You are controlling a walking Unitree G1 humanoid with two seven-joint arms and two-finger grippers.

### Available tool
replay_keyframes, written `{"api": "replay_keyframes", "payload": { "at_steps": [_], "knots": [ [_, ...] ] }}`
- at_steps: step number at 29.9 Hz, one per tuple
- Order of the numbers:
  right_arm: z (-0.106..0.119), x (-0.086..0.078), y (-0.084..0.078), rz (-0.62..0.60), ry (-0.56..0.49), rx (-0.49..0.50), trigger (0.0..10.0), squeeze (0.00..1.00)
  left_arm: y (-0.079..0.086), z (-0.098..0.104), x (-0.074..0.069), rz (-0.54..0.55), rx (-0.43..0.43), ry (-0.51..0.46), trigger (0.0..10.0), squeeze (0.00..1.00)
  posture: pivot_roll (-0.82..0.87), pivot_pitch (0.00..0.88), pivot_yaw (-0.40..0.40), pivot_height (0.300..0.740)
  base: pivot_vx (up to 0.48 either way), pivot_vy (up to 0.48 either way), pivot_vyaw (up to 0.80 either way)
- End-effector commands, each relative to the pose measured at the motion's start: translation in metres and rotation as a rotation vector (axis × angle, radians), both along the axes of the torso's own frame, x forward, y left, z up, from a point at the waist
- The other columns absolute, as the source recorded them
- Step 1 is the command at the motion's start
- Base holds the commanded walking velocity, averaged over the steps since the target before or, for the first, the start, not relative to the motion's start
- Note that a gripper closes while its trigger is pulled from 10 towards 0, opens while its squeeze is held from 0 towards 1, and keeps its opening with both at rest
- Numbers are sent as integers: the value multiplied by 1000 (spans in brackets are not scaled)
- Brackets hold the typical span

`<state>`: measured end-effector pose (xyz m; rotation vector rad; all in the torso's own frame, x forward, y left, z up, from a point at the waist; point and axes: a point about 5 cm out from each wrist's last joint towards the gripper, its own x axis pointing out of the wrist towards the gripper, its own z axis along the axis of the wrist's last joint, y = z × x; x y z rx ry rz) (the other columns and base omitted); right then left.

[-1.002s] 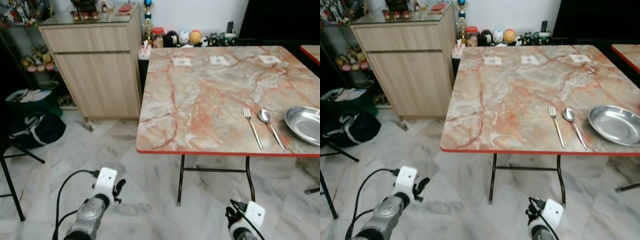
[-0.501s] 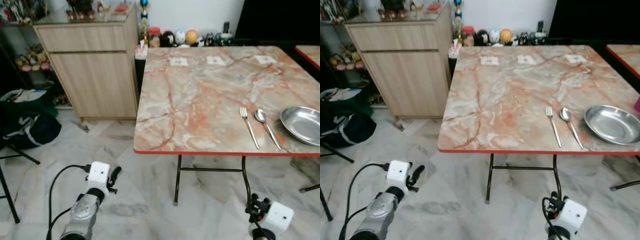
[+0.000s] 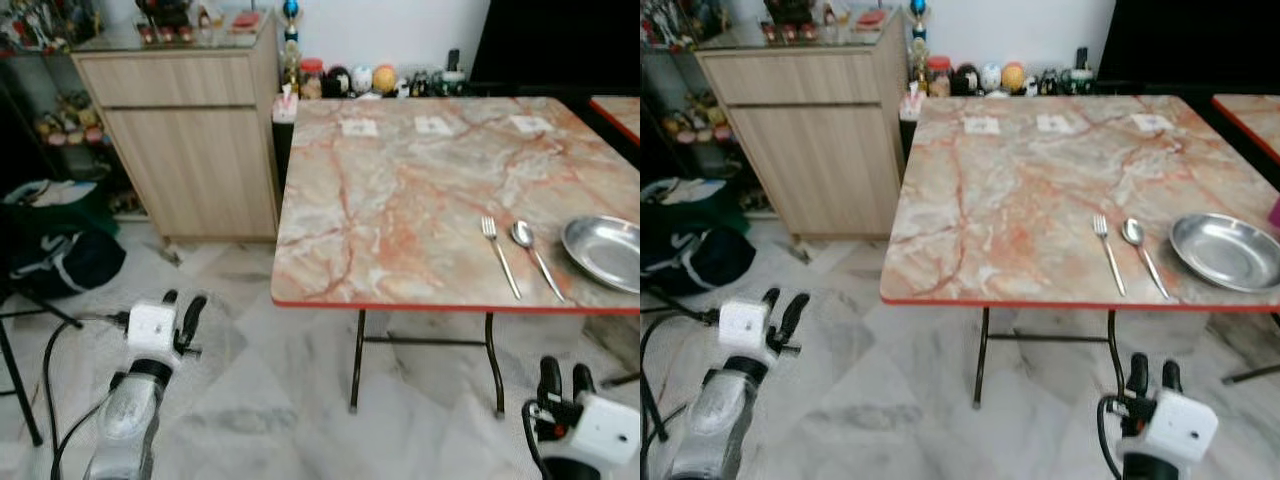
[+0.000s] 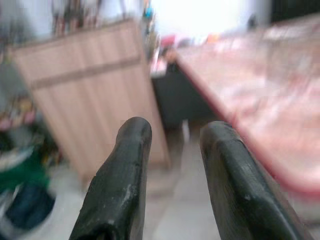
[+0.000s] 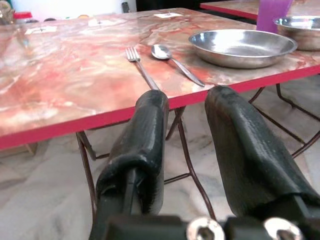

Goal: Setting the table

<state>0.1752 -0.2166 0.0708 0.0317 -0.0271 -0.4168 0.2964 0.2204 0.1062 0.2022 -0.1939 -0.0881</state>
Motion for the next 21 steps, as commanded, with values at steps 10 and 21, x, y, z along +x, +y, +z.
{"api": "replay_keyframes", "payload": {
  "at_steps": [10,21],
  "knots": [
    [12,30,-5,79,13,-48,10000,0,-23,-6,-12,-54,-30,45,10000,0,85,0,-16,740,0,0,0],
    [19,44,6,121,-14,59,10000,0,-26,2,-12,-42,-33,36,10000,0,109,0,-53,740,0,0,0]
  ]
}}
